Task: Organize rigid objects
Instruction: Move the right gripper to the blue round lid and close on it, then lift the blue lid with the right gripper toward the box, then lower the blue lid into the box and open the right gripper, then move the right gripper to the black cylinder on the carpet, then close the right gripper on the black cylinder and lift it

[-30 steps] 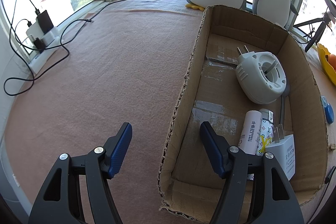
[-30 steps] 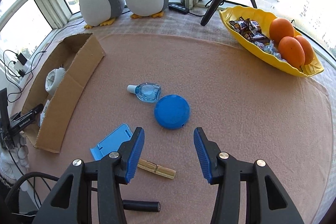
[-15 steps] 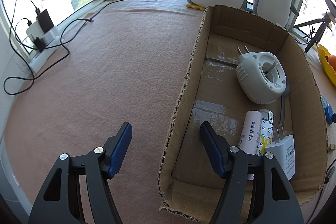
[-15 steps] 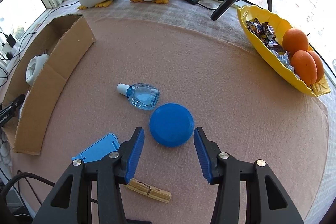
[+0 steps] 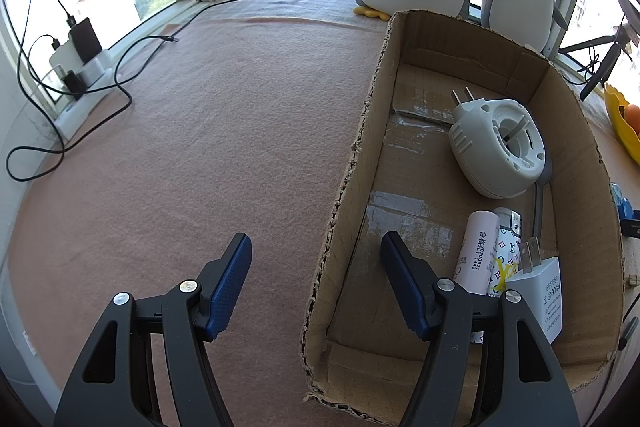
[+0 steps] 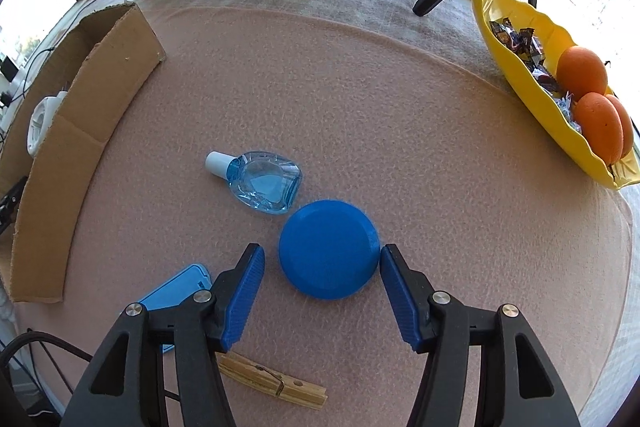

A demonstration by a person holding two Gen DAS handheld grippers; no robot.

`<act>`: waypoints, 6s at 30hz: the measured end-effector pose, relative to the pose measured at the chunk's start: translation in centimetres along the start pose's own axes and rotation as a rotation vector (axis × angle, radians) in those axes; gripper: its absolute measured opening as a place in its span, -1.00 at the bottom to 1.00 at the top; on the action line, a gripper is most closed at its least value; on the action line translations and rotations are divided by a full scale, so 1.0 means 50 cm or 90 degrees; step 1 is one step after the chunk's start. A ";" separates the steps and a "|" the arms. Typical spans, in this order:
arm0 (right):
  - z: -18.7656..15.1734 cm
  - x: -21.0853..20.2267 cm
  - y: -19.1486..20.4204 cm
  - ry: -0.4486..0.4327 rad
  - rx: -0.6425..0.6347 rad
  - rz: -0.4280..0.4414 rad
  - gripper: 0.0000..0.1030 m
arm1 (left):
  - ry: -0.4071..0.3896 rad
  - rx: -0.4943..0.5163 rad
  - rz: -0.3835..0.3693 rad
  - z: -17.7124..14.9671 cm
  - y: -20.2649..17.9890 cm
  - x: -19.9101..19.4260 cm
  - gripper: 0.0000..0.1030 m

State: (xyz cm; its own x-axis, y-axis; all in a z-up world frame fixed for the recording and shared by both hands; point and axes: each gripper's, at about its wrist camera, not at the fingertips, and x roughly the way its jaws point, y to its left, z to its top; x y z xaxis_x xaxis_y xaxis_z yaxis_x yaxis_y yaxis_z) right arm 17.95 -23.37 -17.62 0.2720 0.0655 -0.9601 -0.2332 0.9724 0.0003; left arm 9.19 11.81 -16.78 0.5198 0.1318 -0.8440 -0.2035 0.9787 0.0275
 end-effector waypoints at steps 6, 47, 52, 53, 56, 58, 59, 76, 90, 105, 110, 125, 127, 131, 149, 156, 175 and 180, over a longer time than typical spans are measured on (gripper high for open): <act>0.000 0.000 -0.003 0.001 0.002 0.000 -0.11 | 0.000 0.000 0.000 0.000 0.000 0.000 0.33; 0.035 -0.155 0.351 -0.145 -0.170 0.125 -0.11 | -0.001 -0.001 -0.001 -0.001 0.002 0.000 0.33; 0.032 -0.135 0.407 -0.136 -0.209 0.113 -0.11 | -0.001 0.004 0.001 -0.001 0.001 0.000 0.33; 0.032 -0.130 0.415 -0.133 -0.213 0.110 -0.11 | 0.000 0.003 0.002 -0.001 0.000 0.001 0.33; 0.031 -0.114 0.431 -0.125 -0.229 0.097 -0.11 | 0.000 -0.001 0.000 -0.002 0.001 0.001 0.33; 0.030 -0.106 0.440 -0.123 -0.240 0.080 -0.11 | 0.000 -0.004 -0.001 -0.002 0.002 0.001 0.33; 0.030 -0.103 0.443 -0.122 -0.245 0.073 -0.11 | 0.000 -0.004 -0.001 -0.002 0.003 0.001 0.33; 0.026 -0.090 0.453 -0.116 -0.262 0.051 -0.08 | -0.001 -0.003 -0.002 0.000 0.002 0.001 0.33; 0.023 -0.139 0.425 -0.131 -0.202 0.059 -0.01 | -0.004 0.006 -0.002 -0.001 -0.001 0.002 0.33; -0.032 -0.293 0.327 -0.169 -0.069 0.026 -0.01 | 0.013 0.030 -0.023 0.006 0.005 0.006 0.33; -0.073 -0.350 0.277 -0.181 -0.010 0.001 -0.01 | 0.017 0.042 -0.034 0.008 0.007 0.007 0.33; -0.251 -0.417 0.136 -0.170 0.164 -0.047 -0.01 | 0.013 0.077 -0.050 0.011 0.009 0.008 0.33; -0.269 -0.388 0.123 -0.150 0.188 -0.036 -0.01 | 0.011 0.079 -0.050 0.013 0.009 0.008 0.33; -0.293 -0.329 0.095 -0.126 0.240 -0.011 -0.01 | 0.008 0.077 -0.048 0.011 0.009 0.008 0.33; -0.289 -0.119 0.012 -0.001 0.406 0.096 -0.17 | -0.010 0.089 -0.036 0.010 0.001 0.005 0.33; -0.276 -0.086 0.012 0.024 0.420 0.093 -0.28 | -0.017 0.097 -0.044 0.012 0.002 0.007 0.33; -0.227 -0.068 0.068 0.042 0.268 0.012 -0.71 | -0.017 0.074 -0.076 0.021 0.014 0.020 0.37; -0.220 -0.106 0.084 0.001 0.247 0.033 -0.71 | -0.017 0.066 -0.072 0.019 0.015 0.019 0.37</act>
State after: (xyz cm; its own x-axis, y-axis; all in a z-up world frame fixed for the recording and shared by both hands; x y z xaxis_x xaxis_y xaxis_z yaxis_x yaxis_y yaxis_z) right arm 5.26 -22.08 -15.62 0.2679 0.1168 -0.9563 0.1236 0.9803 0.1544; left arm 10.33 12.82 -17.03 0.5562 0.0230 -0.8307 -0.0565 0.9984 -0.0102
